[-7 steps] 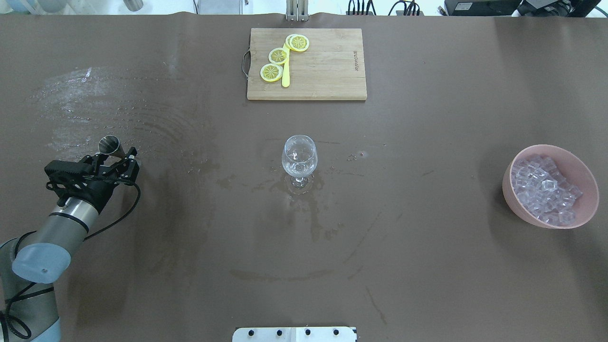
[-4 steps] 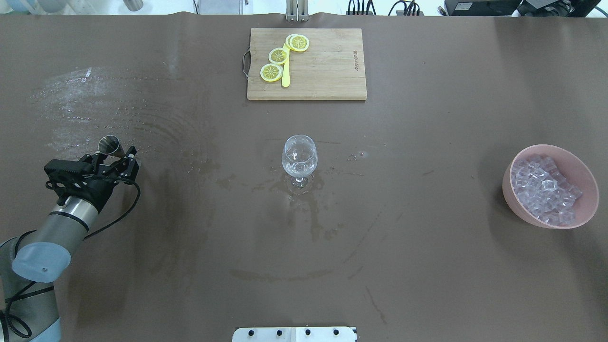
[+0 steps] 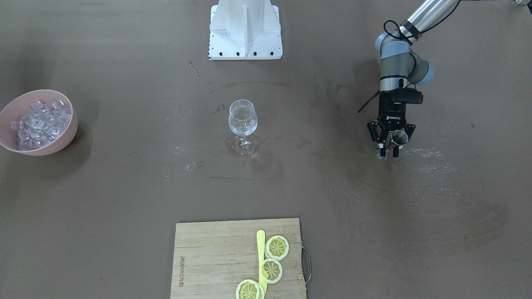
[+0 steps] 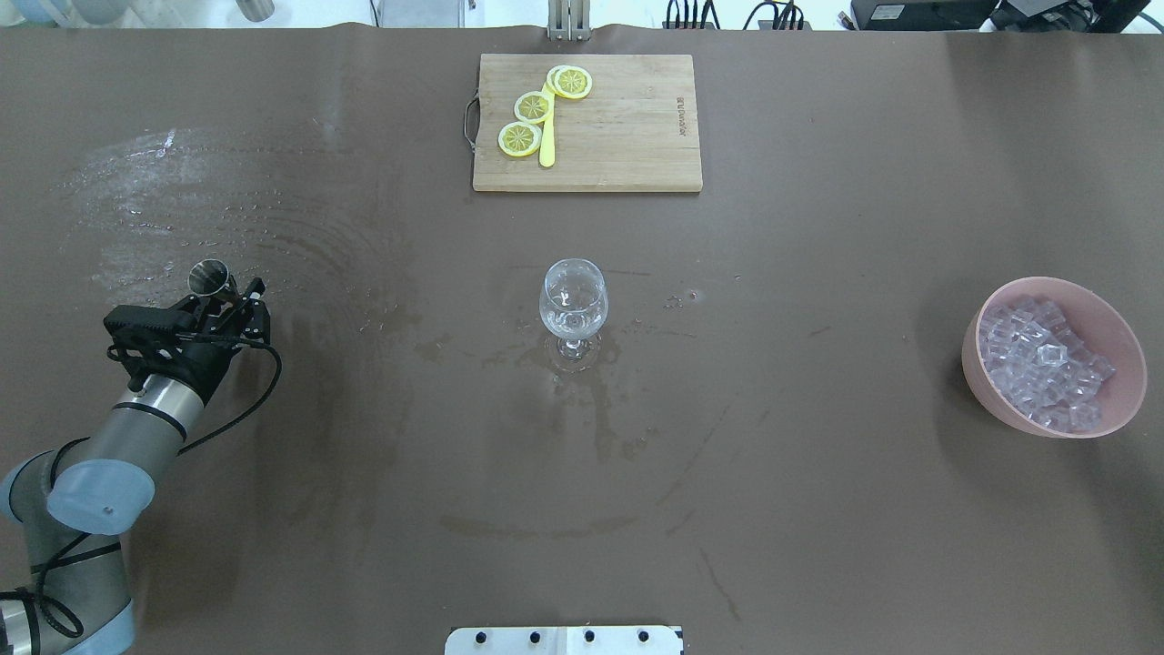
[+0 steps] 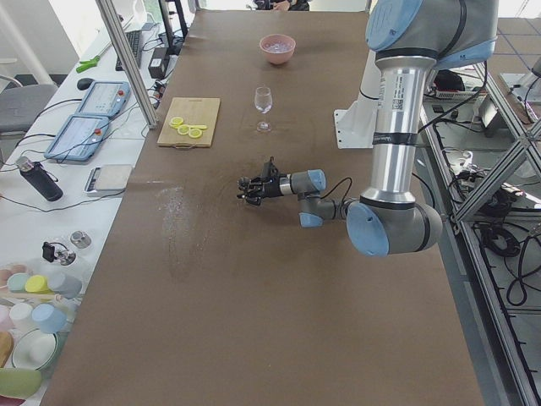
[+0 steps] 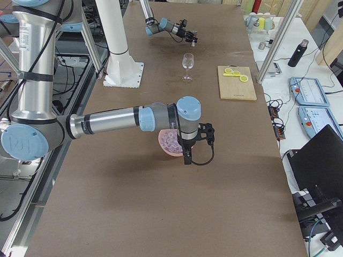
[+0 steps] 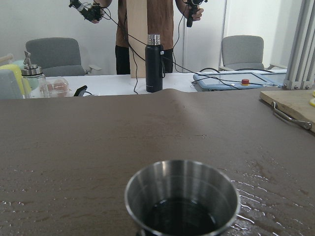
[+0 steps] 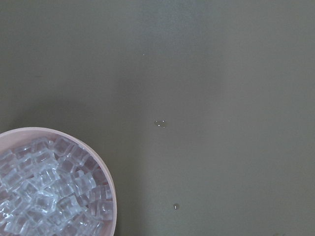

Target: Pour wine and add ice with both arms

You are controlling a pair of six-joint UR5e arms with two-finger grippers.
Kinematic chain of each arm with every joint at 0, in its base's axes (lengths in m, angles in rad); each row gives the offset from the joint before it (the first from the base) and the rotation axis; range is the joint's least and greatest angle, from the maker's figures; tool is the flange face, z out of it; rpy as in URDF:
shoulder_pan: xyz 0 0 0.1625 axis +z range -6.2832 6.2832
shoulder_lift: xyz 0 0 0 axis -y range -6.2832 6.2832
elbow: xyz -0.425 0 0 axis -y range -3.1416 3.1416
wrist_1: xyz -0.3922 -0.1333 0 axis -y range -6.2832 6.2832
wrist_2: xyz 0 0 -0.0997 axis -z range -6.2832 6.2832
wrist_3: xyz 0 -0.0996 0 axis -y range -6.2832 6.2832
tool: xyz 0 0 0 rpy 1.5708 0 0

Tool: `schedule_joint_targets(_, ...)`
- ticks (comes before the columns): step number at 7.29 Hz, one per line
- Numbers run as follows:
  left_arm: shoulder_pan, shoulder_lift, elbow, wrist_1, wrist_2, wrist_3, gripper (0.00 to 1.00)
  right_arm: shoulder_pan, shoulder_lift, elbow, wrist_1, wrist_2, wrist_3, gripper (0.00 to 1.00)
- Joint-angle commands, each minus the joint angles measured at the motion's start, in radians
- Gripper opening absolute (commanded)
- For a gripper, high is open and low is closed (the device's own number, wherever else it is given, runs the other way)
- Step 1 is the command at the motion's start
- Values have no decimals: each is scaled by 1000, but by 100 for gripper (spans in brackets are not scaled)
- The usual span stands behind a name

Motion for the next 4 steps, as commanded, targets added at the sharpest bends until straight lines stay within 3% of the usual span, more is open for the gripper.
schedule_joint_targets(1,0,-2,3,-3,0,-2,41,0,0,1,0,0,0,100)
schedule_joint_targets(2,0,-2,3,-4,0,-2,37,0,0,1,0,0,0,100)
schedule_joint_targets(4,0,4,4,-39,-3,-2,10,0,2,1,0,0,0,100)
